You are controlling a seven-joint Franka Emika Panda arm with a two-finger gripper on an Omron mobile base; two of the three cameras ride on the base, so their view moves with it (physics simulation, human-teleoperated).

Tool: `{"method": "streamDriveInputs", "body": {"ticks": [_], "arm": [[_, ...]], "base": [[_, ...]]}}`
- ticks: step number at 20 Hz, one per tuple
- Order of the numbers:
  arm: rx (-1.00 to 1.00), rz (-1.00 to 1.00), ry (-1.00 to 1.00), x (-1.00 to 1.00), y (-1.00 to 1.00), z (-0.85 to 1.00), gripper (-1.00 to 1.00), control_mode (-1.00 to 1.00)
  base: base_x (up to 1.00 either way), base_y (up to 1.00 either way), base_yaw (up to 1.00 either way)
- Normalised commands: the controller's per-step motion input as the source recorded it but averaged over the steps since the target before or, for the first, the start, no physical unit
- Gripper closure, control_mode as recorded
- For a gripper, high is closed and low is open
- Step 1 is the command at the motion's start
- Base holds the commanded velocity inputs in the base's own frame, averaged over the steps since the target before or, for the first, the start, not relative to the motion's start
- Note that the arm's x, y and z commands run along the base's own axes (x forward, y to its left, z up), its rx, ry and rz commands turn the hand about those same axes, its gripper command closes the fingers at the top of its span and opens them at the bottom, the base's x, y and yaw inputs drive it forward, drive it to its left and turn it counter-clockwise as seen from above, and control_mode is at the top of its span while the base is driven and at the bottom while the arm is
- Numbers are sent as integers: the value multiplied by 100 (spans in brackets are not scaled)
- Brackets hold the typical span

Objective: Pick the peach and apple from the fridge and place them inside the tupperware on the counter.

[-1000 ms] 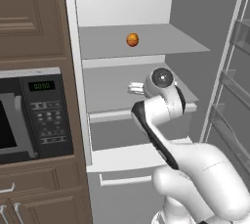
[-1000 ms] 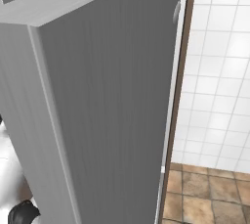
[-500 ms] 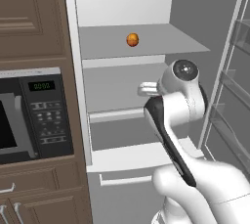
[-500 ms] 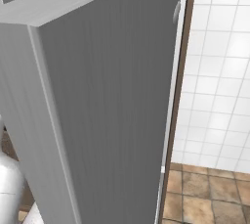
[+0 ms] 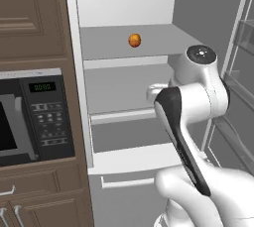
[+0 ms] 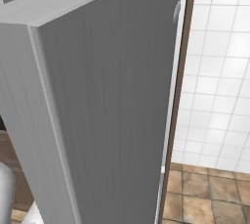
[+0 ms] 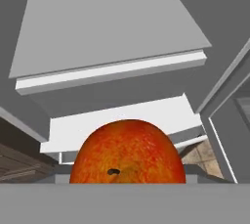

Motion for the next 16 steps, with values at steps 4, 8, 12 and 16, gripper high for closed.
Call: {"method": "streamDriveInputs", "body": {"ticks": [4,8,12,16], "arm": [[0,0,0,-20,1,0,100,100],[0,0,0,0,0,0,100,100],[0,0,0,0,0,0,100,100],[0,0,0,0,0,0,100,100]], "base": [[-66,20,0],[-75,68,21],[-34,99,35],[0,100,27]]}}
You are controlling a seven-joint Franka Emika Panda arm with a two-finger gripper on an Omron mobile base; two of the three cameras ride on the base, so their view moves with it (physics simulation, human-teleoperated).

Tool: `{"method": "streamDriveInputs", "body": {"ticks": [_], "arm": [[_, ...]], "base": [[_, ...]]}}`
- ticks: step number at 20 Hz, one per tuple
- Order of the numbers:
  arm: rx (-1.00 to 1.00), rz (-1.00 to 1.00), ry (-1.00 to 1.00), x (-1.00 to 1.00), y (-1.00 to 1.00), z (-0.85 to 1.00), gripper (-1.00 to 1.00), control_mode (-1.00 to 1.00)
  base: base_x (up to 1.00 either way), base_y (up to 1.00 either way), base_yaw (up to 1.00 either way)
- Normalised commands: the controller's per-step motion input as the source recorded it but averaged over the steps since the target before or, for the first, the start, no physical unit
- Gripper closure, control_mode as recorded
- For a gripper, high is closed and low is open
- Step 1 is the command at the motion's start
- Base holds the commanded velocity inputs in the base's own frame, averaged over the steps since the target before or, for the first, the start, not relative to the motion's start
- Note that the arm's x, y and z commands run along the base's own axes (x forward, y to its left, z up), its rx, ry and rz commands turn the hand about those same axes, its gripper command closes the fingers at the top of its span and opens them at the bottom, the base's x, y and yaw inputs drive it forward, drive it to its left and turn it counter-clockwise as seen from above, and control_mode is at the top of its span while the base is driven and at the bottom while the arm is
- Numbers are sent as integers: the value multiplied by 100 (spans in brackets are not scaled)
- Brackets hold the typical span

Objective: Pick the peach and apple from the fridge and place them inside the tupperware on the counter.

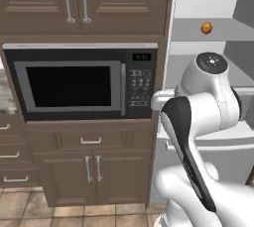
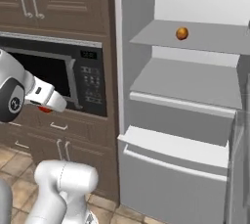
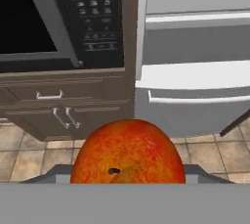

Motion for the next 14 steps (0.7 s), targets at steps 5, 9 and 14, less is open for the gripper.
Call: {"method": "streamDriveInputs", "body": {"ticks": [5,9,14], "arm": [[0,0,0,0,0,0,100,100],[0,0,0,0,0,0,100,100],[0,0,0,0,0,0,100,100]], "base": [[4,100,16],[10,100,11],[13,100,19]]}}
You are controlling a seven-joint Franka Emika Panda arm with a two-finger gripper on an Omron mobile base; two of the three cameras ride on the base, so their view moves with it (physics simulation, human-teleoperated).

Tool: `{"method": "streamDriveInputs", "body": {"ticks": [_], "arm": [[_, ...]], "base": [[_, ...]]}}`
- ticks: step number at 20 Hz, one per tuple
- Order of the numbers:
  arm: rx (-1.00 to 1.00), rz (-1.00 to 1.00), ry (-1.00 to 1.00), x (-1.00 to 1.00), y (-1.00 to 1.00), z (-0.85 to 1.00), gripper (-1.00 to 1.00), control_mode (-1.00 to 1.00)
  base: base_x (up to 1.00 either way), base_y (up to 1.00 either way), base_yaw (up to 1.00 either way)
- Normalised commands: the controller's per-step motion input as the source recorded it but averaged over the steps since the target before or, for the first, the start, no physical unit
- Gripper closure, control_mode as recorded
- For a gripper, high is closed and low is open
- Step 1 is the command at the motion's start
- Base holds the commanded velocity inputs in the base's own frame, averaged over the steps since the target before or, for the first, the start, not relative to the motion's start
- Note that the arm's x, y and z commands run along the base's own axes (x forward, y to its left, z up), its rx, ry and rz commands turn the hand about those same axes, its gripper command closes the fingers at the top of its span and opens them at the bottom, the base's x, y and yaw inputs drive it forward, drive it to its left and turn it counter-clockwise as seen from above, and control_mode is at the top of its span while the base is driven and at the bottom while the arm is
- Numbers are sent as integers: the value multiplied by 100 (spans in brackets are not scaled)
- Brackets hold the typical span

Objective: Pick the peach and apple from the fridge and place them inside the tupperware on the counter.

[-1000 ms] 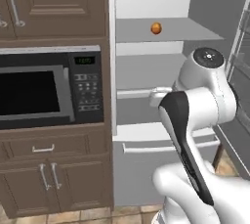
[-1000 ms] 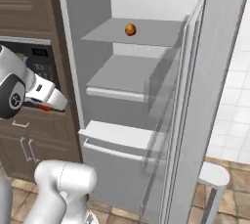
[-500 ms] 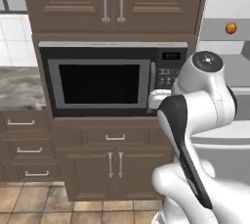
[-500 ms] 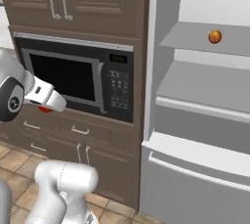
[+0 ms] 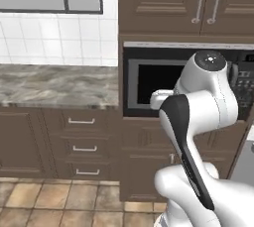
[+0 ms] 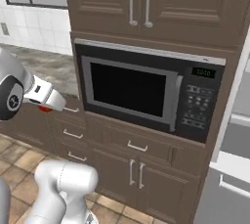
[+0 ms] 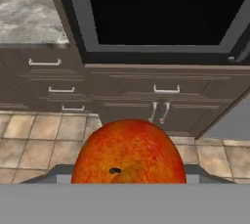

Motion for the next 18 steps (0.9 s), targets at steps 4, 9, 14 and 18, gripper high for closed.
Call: {"method": "streamDriveInputs", "body": {"ticks": [4,9,14,18], "arm": [[0,0,0,0,0,0,100,100],[0,0,0,0,0,0,100,100],[0,0,0,0,0,0,100,100],[0,0,0,0,0,0,100,100]], "base": [[21,100,16],[46,100,2],[73,100,0],[82,100,0]]}}
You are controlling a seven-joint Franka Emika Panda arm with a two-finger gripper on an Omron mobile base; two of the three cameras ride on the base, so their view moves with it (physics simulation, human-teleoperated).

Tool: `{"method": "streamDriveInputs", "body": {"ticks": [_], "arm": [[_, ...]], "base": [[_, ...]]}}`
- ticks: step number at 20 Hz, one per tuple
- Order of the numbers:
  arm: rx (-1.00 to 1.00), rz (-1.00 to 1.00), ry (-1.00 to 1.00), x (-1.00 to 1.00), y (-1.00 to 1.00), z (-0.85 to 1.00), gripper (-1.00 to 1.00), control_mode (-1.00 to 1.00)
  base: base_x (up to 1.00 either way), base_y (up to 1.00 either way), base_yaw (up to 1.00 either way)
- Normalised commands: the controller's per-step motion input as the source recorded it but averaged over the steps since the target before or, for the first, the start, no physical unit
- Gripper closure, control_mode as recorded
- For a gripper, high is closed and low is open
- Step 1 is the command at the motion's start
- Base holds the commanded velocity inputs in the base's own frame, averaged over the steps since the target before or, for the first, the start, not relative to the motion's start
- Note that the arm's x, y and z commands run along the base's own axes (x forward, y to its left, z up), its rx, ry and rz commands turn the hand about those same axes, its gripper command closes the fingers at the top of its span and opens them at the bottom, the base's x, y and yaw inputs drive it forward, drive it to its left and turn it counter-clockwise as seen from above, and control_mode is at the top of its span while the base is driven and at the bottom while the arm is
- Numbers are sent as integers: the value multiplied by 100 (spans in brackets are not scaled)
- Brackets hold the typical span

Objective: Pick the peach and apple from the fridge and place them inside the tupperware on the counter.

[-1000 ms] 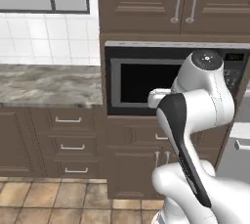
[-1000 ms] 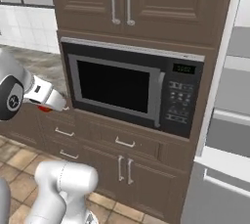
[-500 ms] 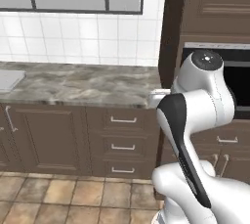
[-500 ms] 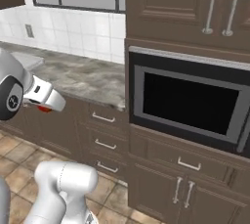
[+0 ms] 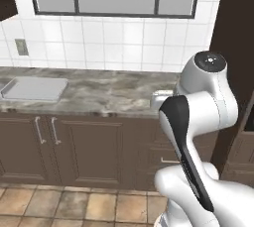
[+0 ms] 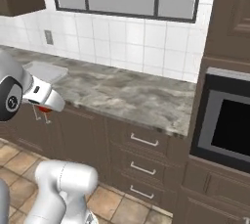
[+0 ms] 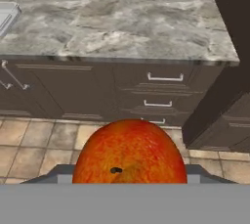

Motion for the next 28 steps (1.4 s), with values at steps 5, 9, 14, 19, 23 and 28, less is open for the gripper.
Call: {"method": "streamDriveInputs", "body": {"ticks": [5,9,14,19,23,28], "arm": [[0,0,0,0,0,0,100,100],[0,0,0,0,0,0,100,100],[0,0,0,0,0,0,100,100],[0,0,0,0,0,0,100,100],[0,0,0,0,0,0,100,100],[0,0,0,0,0,0,100,100]], "base": [[89,100,-3],[92,100,-12],[77,100,-22],[68,100,-28],[63,98,-20],[49,39,0]]}}
